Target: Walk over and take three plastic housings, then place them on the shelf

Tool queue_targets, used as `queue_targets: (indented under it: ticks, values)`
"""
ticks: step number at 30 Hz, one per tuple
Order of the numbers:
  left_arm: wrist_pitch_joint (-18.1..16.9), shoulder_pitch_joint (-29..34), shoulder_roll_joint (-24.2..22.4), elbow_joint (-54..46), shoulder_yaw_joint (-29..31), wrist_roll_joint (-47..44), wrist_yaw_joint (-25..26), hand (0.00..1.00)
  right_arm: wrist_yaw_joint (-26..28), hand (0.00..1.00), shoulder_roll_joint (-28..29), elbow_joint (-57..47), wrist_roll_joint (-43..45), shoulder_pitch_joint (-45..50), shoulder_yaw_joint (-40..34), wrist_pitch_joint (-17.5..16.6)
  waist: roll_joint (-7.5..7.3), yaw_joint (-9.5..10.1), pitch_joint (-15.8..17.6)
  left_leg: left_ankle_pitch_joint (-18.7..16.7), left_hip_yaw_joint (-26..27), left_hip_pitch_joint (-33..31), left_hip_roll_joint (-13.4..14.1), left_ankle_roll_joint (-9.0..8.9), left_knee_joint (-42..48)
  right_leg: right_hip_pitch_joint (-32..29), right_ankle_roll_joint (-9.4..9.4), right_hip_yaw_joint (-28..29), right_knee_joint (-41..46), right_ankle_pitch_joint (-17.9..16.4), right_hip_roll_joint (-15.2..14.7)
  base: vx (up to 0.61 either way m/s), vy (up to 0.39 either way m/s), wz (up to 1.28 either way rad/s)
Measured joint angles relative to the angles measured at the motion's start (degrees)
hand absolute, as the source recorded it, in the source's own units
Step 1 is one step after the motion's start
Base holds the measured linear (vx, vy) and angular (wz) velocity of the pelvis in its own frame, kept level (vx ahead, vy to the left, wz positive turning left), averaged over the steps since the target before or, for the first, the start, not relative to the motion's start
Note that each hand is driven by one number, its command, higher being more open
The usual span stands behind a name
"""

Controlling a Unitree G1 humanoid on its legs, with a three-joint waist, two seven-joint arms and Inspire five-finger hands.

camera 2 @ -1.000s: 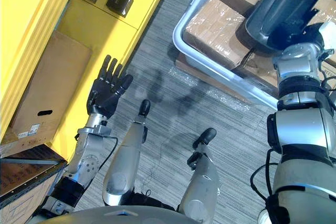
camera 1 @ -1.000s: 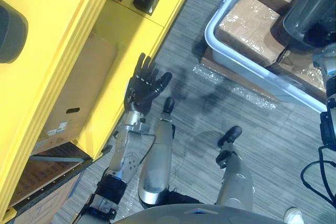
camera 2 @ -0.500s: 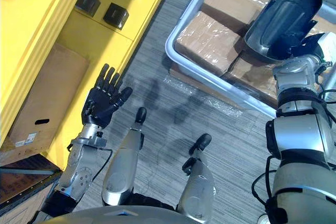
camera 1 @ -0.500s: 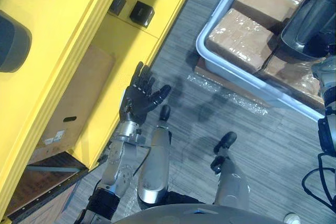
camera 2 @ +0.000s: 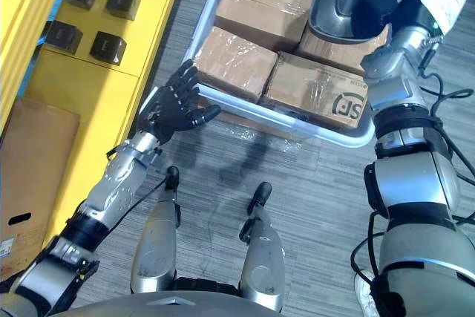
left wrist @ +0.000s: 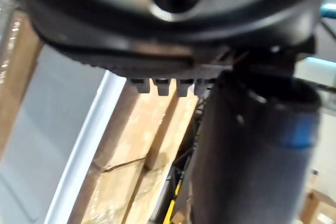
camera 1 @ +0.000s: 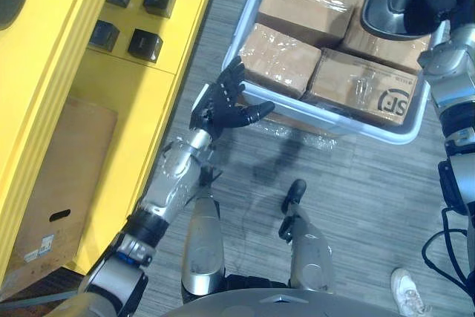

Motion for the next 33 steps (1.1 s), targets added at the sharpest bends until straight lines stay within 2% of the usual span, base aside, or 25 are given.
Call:
queue_targets:
  ticks: [3,6,13,16,19,27,33]
  values:
    - [5.54,-5.59,0.04,7.27,-0.01,-7.22,-1.52,1.0,0.23,0.0,1.52,-0.76,-2.35,-1.83,2.16,-1.5,-0.08,-1.33,0.01,0.25,1.03,0.07,0.12,-0.09,-0.74,-1.04,0.05,1.12,0.03,0.32,0.1,0.03,-0.011,-0.14]
    - [8.52,-9.65,0.36,11.3,0.07,-15.04,-3.58,1.0,0.7,0.0,2.37,-1.77,-4.56,-2.85,3.81,-3.09,-0.18,-1.9,0.06,0.26,2.27,0.72,0.16,-0.09,-1.2,-1.65,0.06,2.34,0.32,0.33,0.07,0.03,-0.005,-0.18]
    - [8.15,-16.04,0.19,12.19,2.0,-33.11,-7.07,1.0,1.7,0.0,5.02,-4.43,-9.24,-3.22,7.75,-9.17,-0.82,-4.53,0.2,0.44,4.59,3.39,0.23,-0.1,-2.53,-1.73,0.06,4.27,1.12,0.29,0.03,0.01,0.002,-0.15]
    - [6.84,-16.95,-0.58,12.19,2.94,-35.52,-7.49,1.0,1.78,0.0,5.87,-4.47,-11.36,-2.97,8.66,-11.87,-1.28,-5.33,0.18,0.48,5.33,4.02,0.24,-0.1,-2.7,-1.67,0.06,4.92,1.21,0.29,0.04,-0.02,0.002,-0.11]
    - [6.64,-17.92,-1.09,13.42,3.01,-37.83,-7.5,1.0,1.8,0.0,6.8,-4.92,-11.38,-1.83,8.62,-13.06,-1.69,-5.74,0.28,0.51,5.58,4.64,0.24,-0.06,-2.72,-1.49,0.06,5.31,1.64,0.28,0.05,-0.01,0.005,-0.03]
    - [5.56,-18.78,-2.45,13.42,4.0,-39.01,-6.75,1.0,1.81,0.0,10.24,-7.62,-13.6,4.44,9.09,-16.3,-2.02,-5.77,0.32,0.57,5.61,5.3,0.23,0.02,-2.67,-0.89,0.04,5.31,1.84,0.24,0.04,-0.01,0.002,0.0]
    - [5.65,-19.0,-3.44,14.02,3.71,-34.51,-4.44,1.0,1.85,0.0,14.2,-8.73,-15.77,6.42,10.53,-18.02,-3.51,-5.7,0.35,0.58,5.6,5.82,0.21,0.08,-2.66,-0.23,0.03,5.25,1.73,0.2,0.03,-0.01,0.0,0.0]
